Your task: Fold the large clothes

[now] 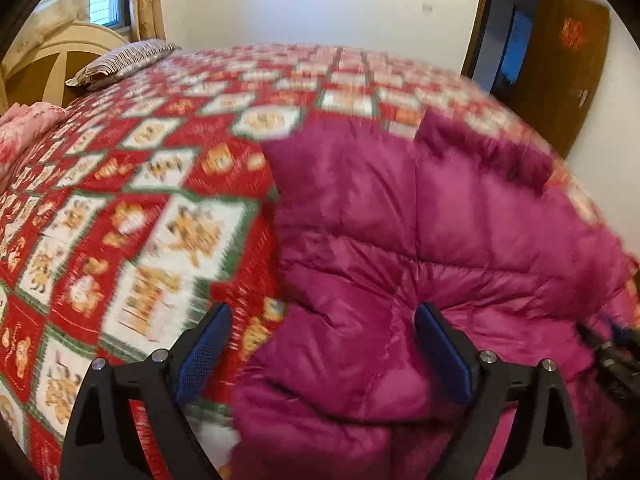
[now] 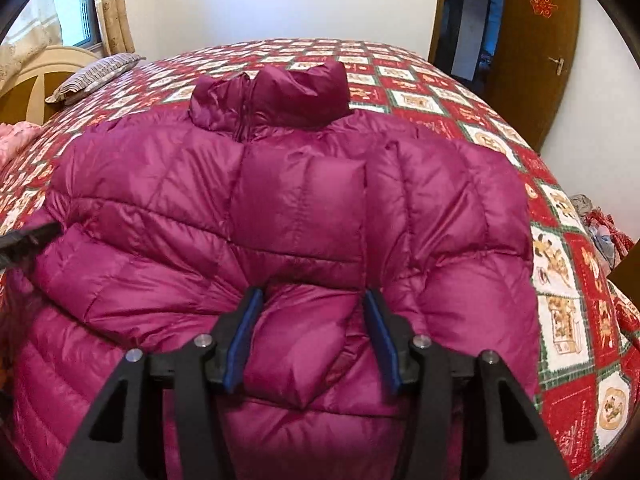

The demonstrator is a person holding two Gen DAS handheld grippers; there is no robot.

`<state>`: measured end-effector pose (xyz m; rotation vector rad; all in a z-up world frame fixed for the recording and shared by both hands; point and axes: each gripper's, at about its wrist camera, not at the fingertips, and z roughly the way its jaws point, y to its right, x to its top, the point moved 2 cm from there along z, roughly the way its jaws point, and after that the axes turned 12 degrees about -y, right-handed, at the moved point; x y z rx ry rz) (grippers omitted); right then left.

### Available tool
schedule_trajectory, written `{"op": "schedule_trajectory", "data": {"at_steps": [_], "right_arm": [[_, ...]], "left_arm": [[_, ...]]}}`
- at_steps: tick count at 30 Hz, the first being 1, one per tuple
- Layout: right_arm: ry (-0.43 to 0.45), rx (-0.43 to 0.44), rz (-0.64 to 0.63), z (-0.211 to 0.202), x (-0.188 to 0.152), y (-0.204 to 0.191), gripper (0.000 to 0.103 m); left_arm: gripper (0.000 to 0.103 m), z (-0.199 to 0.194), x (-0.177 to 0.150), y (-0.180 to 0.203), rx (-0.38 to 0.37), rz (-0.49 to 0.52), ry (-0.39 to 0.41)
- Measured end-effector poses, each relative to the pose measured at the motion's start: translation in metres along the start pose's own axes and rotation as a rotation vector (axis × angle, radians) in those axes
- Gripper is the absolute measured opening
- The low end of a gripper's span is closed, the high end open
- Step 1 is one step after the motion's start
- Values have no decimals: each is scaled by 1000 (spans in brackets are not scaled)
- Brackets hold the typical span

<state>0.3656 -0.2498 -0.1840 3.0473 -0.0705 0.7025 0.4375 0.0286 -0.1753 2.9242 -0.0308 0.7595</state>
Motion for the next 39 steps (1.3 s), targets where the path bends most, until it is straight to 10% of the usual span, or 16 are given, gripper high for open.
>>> {"op": "schedule_trajectory", "data": {"at_steps": [12,24,31,39], "right_arm": [[164,6,56,-61,13,3,54],[79,55,-10,9,20,-19,57],[47,104,15,-4,35,-10,58],[39,209,287,-9,122,34,65]], "left_arm": [[93,-49,60,-62,83,-187,136],[93,56,51,2,275,-48,-11],[93,41,60,-1,219,-87,-12],[93,15,66,56,-14,-87,41]]}}
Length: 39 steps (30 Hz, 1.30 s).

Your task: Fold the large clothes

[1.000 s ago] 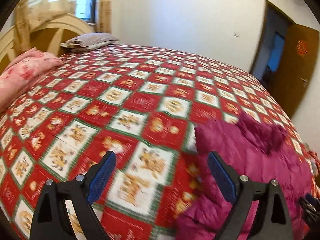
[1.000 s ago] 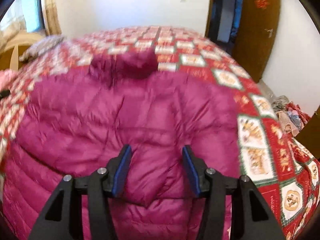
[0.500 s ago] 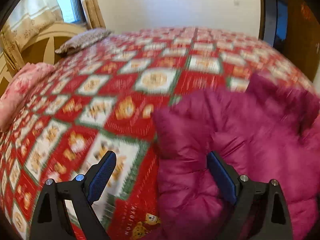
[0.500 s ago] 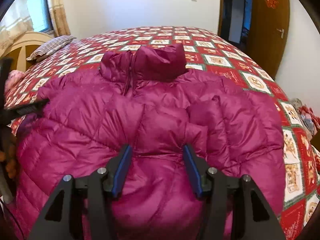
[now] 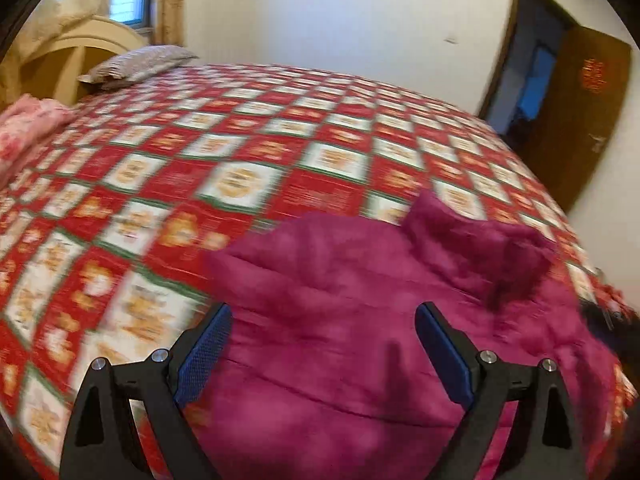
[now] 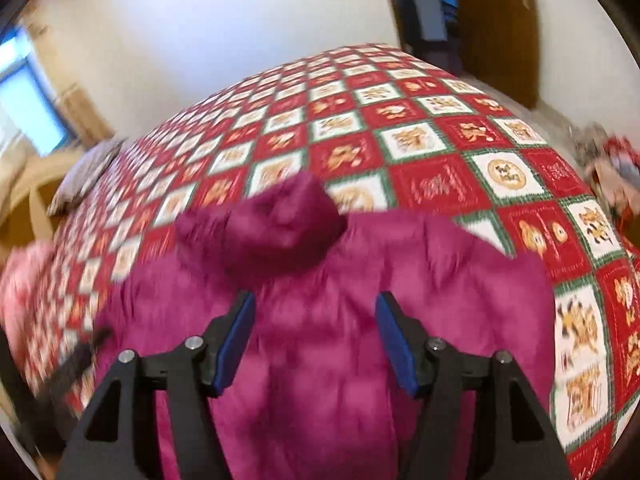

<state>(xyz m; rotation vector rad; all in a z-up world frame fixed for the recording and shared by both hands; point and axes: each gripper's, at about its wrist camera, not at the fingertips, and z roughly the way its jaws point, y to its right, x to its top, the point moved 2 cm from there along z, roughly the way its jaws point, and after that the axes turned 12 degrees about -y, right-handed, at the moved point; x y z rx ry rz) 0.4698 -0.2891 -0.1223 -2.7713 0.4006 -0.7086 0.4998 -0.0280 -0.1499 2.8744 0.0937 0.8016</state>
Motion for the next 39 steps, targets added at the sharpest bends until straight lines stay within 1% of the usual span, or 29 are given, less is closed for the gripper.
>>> {"op": "schedule_trajectory", "data": {"at_steps": [1,2,3,4,6,8,10,13,14,15,16,17,19,22,26,27,28,30,32,34,36,37,39], "right_arm": [[-10,16,34,3,12,3,65],[-19,37,63,6,23,5,65],[-32,61,94,11,35,5,65],[-38,75,111,14,41,5,67],[-62,86,142,24,53,3,70],[-95,67,170,40,62,2,70],[-117,61,195,52,67,4,70],[-167,45,219,73,70,6,70],[-182,47,217,78,68,6,68],[-200,45,206,82,64,5,55],[-210,46,195,82,61,5,38],[-219,41,171,80,55,4,33],[-202,26,129,69,46,5,29],[-185,-28,91,56,31,14,23],[-199,-31,112,55,13,36,22],[-200,-23,120,56,9,41,19],[-198,-3,131,57,4,46,19],[-165,27,136,55,-3,52,16],[-117,22,92,54,-9,51,16],[-35,-21,-7,53,-20,45,16],[35,-97,-90,52,-31,34,18],[42,-117,-99,51,-31,32,19],[49,-144,-113,52,-31,29,19]], "left_arm": [[93,5,-6,13,-22,23,-16],[93,12,-11,22,-26,46,-31],[93,21,-19,33,-11,71,-43],[93,26,-23,38,9,85,-43],[93,38,-36,53,118,149,5],[93,43,-38,59,166,176,8],[93,46,-37,58,178,176,-2],[94,49,-36,53,161,159,-10],[94,50,-36,52,158,157,-10],[94,50,-38,51,156,156,-10],[94,50,-38,51,153,154,-11],[95,50,-38,50,147,151,-12],[95,52,-38,49,138,144,-14],[95,52,-37,49,132,140,-16],[95,51,-37,47,120,134,-19],[95,51,-37,47,118,133,-19],[95,51,-38,47,116,133,-20],[95,50,-38,46,108,131,-22],[95,48,-38,44,81,120,-21],[95,42,-37,37,22,99,-11],[95,29,-32,30,-77,72,9],[95,22,-27,29,-105,62,30],[95,9,-13,32,-125,51,73]]}}
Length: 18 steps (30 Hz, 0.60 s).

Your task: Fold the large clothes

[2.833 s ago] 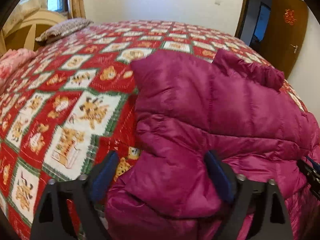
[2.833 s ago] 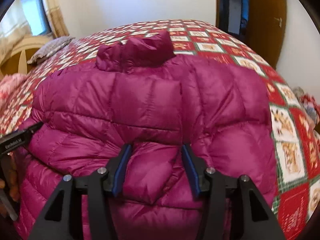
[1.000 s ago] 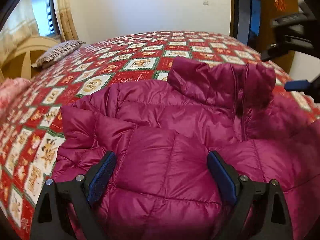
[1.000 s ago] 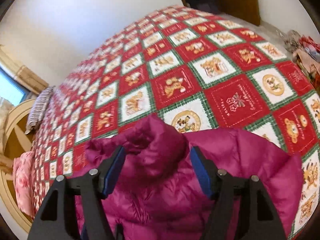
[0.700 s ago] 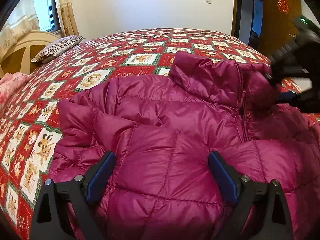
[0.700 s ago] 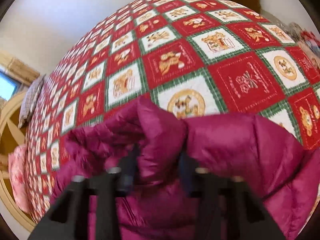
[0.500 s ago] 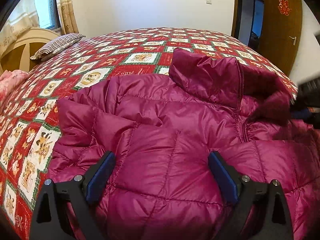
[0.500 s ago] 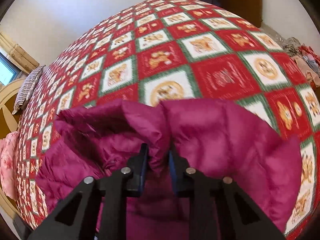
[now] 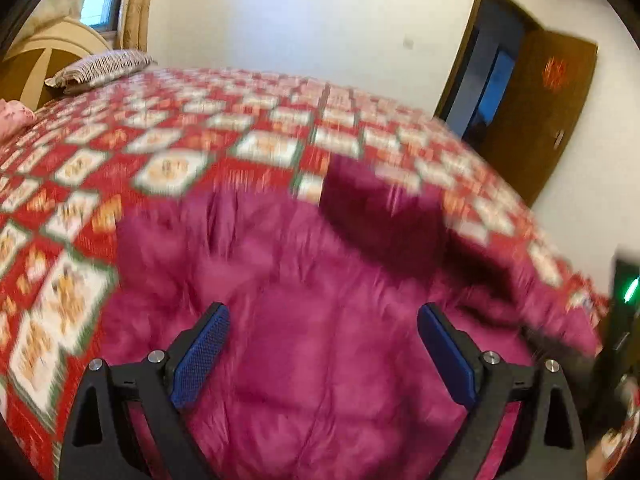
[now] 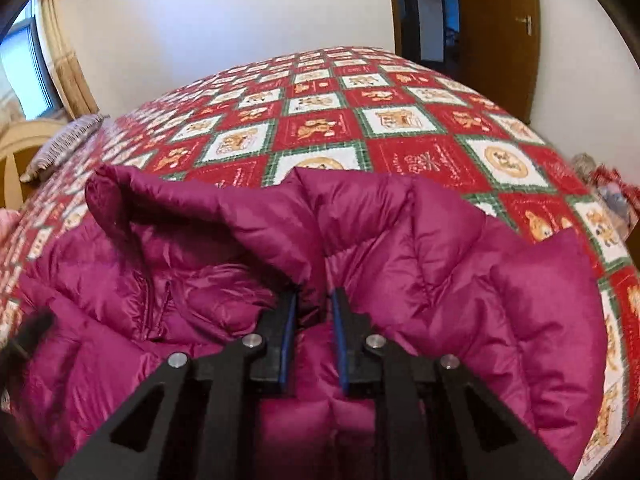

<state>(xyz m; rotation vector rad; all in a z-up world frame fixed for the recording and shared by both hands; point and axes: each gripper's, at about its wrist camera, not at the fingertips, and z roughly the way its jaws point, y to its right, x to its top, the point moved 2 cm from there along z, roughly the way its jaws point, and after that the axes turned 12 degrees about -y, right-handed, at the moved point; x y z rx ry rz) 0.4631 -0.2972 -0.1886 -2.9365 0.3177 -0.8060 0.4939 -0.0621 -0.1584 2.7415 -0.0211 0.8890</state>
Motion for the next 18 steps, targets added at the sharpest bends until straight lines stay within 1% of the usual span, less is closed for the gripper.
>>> {"op": "schedule_trajectory", "data": {"at_steps": [1,2,4,5,6,7,9,11,12,13,14,15,16,18], "right_arm": [[3,3,1,-1,0,1,19],[6,11,6,-1,1,4,19],[12,33,20,0,2,7,19],[15,41,25,0,2,9,19],[17,43,26,0,2,7,19],[18,45,27,0,2,8,19],[21,47,27,0,1,5,19],[24,59,33,0,-1,6,19],[24,66,38,0,-1,7,19],[25,73,43,0,-1,8,19],[25,80,46,1,-1,9,19],[25,87,50,1,-1,10,19],[25,92,53,1,-2,11,19],[25,103,60,1,-1,12,19]], "left_arm": [[95,-4,12,5,-1,2,18],[95,-4,27,15,0,8,19],[95,8,51,37,-8,28,-32],[95,17,58,48,5,44,-60],[95,29,66,62,30,67,-85],[95,36,70,68,47,76,-93],[95,55,77,84,106,101,-106],[95,68,79,87,149,127,-121],[92,73,78,84,207,128,-122],[67,73,73,76,230,114,-116],[34,72,68,66,218,102,-130],[21,74,64,58,194,88,-162],[21,76,60,49,174,70,-194],[20,69,47,37,162,50,-181]]}}
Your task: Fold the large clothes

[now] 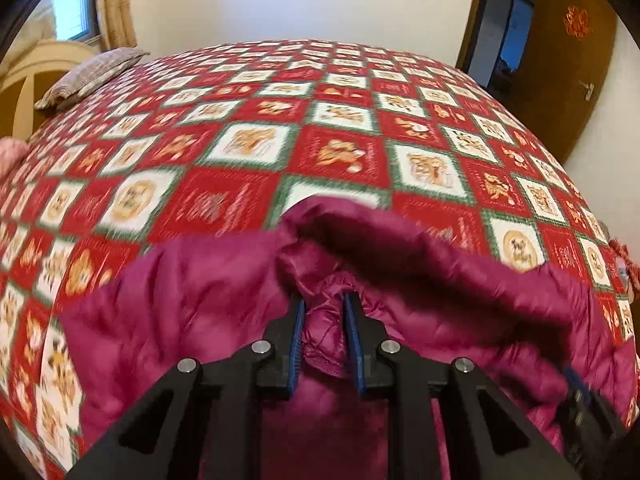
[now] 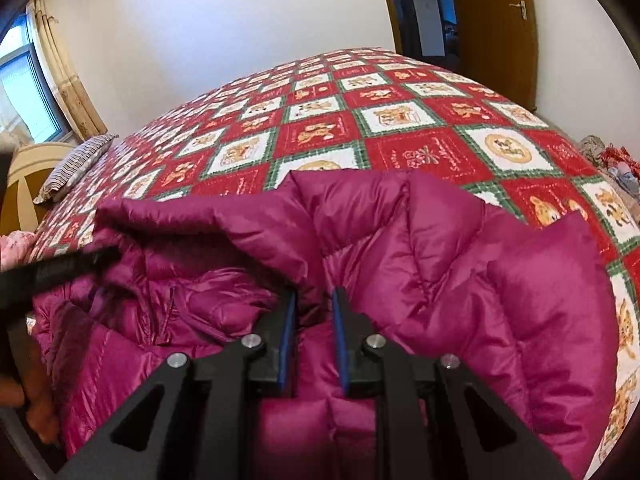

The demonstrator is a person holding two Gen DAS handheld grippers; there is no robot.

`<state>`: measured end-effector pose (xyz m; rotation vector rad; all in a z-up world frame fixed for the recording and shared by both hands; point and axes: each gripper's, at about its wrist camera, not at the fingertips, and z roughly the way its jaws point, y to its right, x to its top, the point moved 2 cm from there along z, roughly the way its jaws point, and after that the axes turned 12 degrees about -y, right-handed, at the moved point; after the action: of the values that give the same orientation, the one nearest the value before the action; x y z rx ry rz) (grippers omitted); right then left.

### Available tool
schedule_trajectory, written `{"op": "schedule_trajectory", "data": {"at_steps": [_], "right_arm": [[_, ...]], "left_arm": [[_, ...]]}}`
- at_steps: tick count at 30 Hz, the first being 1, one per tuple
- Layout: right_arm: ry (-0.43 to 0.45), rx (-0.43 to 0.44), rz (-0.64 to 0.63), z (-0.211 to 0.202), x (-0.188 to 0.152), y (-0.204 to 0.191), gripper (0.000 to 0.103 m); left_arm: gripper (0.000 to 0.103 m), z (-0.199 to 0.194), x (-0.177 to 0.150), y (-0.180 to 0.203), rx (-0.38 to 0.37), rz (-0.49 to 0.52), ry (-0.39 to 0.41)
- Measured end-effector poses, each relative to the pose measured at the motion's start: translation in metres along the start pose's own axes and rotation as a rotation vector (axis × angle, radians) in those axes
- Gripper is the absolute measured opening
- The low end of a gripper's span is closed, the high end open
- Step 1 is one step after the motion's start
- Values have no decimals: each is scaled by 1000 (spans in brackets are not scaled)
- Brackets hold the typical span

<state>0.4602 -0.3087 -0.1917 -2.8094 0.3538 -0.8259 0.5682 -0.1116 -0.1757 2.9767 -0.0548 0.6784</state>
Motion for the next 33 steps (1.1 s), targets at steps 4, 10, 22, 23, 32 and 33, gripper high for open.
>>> {"op": "schedule_trajectory", "data": {"at_steps": [4,10,22,23,32,33], "right_arm": [[0,14,9,0,0,1,19],[8,68,58,-9,0,10,23],[47,10,99,-46,65,-16,39],[3,18,86,-34,69,-25,39],[-133,-208,-225,19,8,-67,39],[-116,-219,-242,18,6,-68,39]], "left_arm": [[19,-2,-26,-14,-49,-59,3],[19,10,-38,-13,-61,-75,60],[19,7,-42,-18,-116,-96,93],[19,7,-41,-18,-119,-97,92],[20,4,-43,-37,-273,-169,58],[20,1,-43,-38,-275,-168,49]]}}
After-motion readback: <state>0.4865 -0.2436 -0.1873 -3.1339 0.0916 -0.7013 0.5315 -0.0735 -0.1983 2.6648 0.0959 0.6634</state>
